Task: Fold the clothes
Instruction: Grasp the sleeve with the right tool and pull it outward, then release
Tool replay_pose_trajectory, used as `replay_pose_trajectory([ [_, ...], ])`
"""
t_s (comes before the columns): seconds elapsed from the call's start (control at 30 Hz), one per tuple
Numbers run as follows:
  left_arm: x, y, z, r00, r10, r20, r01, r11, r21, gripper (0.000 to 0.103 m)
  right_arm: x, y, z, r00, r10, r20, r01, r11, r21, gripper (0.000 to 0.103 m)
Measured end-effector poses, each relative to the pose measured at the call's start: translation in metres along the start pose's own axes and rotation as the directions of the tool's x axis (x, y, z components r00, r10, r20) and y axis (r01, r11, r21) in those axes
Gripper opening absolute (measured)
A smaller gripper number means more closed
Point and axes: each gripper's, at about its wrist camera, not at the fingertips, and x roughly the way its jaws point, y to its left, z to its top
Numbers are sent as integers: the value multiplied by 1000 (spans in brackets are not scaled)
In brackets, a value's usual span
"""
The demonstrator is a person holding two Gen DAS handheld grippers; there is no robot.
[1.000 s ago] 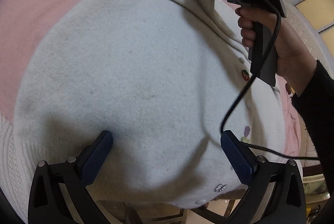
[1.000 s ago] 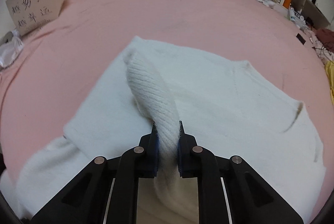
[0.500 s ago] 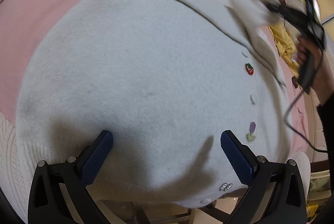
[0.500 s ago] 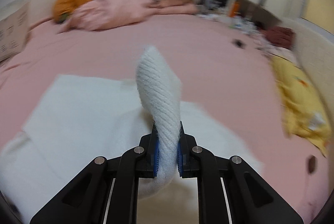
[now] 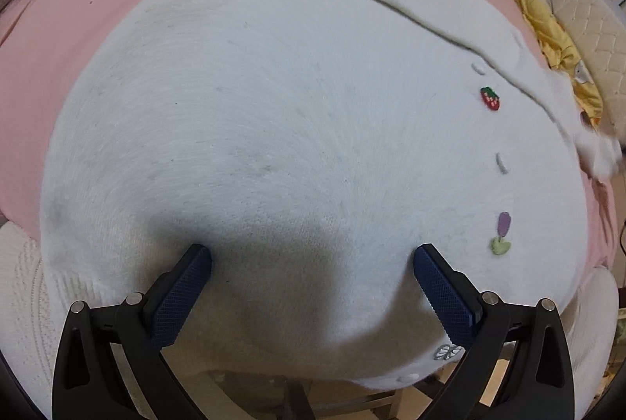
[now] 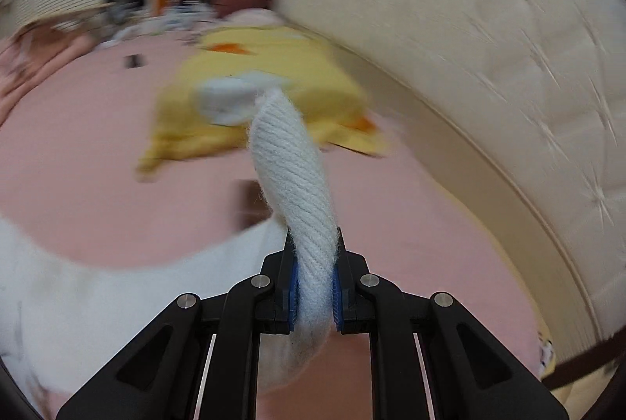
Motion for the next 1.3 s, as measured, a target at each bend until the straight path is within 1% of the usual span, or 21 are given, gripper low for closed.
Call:
replay_pose_trajectory([
  [0.1, 1, -1, 1, 1000, 17, -6, -17, 1000, -2, 103, 32, -53, -14, 997, 39, -61, -30, 989, 143, 14],
  [0.27, 4, -8, 1, 999, 49, -21, -49, 999, -4, 103, 80, -84, -60, 978, 127, -163, -79, 958, 275, 16],
  [0.3, 4, -8, 1, 998, 54, -23, -54, 999, -7, 103, 83, -89, -67, 978, 141, -156, -88, 947, 308, 23],
  [0.37, 4, -9, 1, 998, 62, -27, -62, 998, -10, 103, 80, -103, -80, 978, 180, -107, -129, 919, 373, 25],
  [0.4, 4, -9, 2, 997, 65, -29, -65, 998, -11, 103, 78, -108, -81, 979, 178, -103, -126, 915, 384, 29],
  [0.5, 4, -10, 2, 997, 68, -33, -68, 998, -10, 103, 71, -122, -78, 982, 155, -111, -103, 922, 374, 31],
  [0.57, 4, -10, 2, 997, 67, -34, -67, 998, -10, 103, 62, -137, -75, 992, 79, -101, -39, 934, 355, 35],
  [0.6, 4, -9, 2, 997, 66, -34, -66, 998, -11, 103, 60, -143, -72, 995, 38, -96, -1, 933, 359, 43],
  [0.63, 4, -9, 2, 997, 65, -33, -66, 998, -11, 103, 56, -151, -69, 995, -27, -93, 59, 930, 363, 67],
  [0.67, 4, -9, 2, 997, 66, -33, -66, 998, -10, 103, 52, -156, -67, 993, -78, -86, 104, 925, 365, 78],
  [0.7, 4, -10, 2, 997, 67, -34, -67, 998, -10, 103, 48, -162, -65, 988, -128, -80, 149, 918, 367, 82],
  [0.73, 4, -10, 2, 997, 67, -34, -67, 998, -10, 103, 43, -167, -63, 985, -156, -69, 171, 913, 370, 82],
  [0.77, 4, -10, 2, 997, 67, -35, -68, 998, -10, 103, 36, -166, -62, 990, -136, -45, 142, 918, 370, 82],
  [0.9, 3, -10, 1, 997, 70, -36, -71, 997, -9, 103, 12, -115, -59, 995, 73, 63, -84, 979, 185, 81],
  [0.97, 2, -10, 1, 997, 69, -34, -69, 998, -9, 103, 21, -83, -68, 994, 111, 1, -111, 992, 59, 81],
  [1.03, 1, -9, 0, 997, 68, -32, -69, 998, -9, 103, 36, -74, -80, 991, 117, -72, -114, 993, 36, 66],
  [1.1, 0, -9, 0, 997, 67, -32, -68, 998, -9, 103, 48, -90, -89, 987, 103, -121, -91, 991, 102, 58],
  [1.17, -1, -8, -1, 997, 67, -31, -67, 998, -9, 103, 48, -115, -88, 990, 92, -104, -71, 979, 193, 50],
  [1.2, -1, -8, -1, 997, 67, -31, -67, 998, -8, 103, 46, -125, -86, 994, 54, -93, -32, 976, 216, 51],
  [1.23, -1, -8, -1, 997, 67, -31, -67, 998, -8, 103, 40, -131, -81, 996, -45, -79, 60, 979, 196, 53],
  [1.3, -2, -8, -2, 997, 64, -30, -65, 998, -8, 103, 30, -138, -71, 981, -184, -65, 192, 968, 159, 53],
])
